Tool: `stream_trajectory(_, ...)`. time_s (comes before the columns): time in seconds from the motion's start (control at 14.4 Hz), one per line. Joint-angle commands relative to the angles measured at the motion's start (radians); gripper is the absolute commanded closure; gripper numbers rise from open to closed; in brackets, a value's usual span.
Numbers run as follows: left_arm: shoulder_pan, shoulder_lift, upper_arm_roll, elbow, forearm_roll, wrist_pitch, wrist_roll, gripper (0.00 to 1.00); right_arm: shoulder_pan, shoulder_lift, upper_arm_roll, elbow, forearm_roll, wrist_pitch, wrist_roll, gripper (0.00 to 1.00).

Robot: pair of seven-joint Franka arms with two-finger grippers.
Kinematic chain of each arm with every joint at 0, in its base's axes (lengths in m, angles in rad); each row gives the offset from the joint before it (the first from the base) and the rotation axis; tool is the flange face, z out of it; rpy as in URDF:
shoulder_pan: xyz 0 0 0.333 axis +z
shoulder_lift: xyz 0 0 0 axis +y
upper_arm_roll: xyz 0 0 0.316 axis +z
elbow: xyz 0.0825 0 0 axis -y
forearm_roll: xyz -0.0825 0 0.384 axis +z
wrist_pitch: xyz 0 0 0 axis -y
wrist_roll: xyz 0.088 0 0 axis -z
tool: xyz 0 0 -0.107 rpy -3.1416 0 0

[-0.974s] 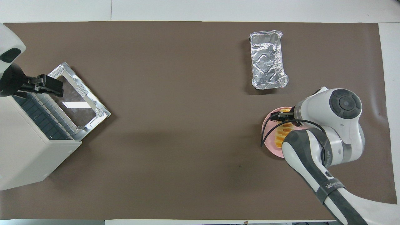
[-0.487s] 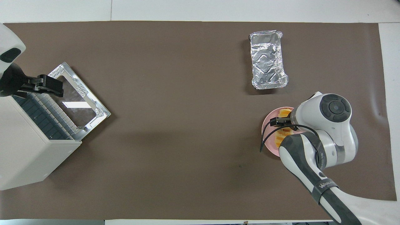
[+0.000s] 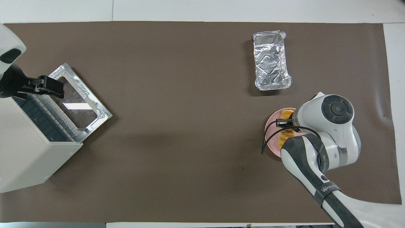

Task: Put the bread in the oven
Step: 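Reach the right gripper to the orange bread on the pink plate and grasp it, then lift the bread with the right gripper and carry it to the foil tray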

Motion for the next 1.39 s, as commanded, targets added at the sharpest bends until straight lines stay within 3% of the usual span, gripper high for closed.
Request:
stream_trajectory(0.0,0.007,-0.017,-0.002,-0.015,-0.015,-0.009,0.001,0.00,0.012,0.011,0.000,0.048,-0.019,-0.034,0.035,1.00)
stream_trajectory(0.21,0.007,-0.017,-0.002,-0.015,-0.015,-0.009,0.001,0.00,0.010,0.022,0.000,0.148,-0.017,-0.145,0.029,1.00)
stream_trajectory(0.56,0.007,-0.015,-0.002,-0.015,-0.015,-0.007,0.001,0.00,-0.002,0.134,0.000,0.509,-0.017,-0.393,-0.008,1.00)
stream_trajectory(0.9,0.007,-0.015,-0.002,-0.015,-0.015,-0.009,0.001,0.00,-0.028,0.267,-0.003,0.781,0.017,-0.488,-0.149,1.00)
stream_trajectory(1.18,0.007,-0.015,-0.002,-0.015,-0.013,-0.009,0.001,0.00,-0.025,0.541,-0.001,1.135,0.009,-0.578,-0.163,1.00)
stream_trajectory(1.32,0.007,-0.015,-0.002,-0.015,-0.015,-0.009,0.001,0.00,-0.019,0.640,-0.001,1.248,0.009,-0.583,-0.161,1.00)
